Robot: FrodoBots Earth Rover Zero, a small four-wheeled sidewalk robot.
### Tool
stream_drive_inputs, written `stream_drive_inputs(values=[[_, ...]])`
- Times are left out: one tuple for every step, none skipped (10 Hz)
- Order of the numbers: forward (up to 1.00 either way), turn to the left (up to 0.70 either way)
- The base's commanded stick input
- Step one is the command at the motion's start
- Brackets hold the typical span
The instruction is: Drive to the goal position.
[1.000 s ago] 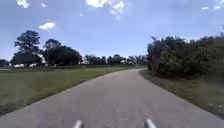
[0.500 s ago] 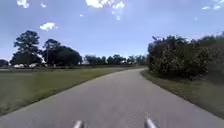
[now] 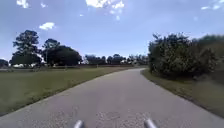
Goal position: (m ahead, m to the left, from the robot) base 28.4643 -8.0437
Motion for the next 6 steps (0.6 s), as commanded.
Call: stream_drive_inputs(values=[[0.50, 0.00], [0.50, 0.00], [0.50, 0.00], [0.50, 0.00], [0.50, 0.00], [0.50, 0.00]])
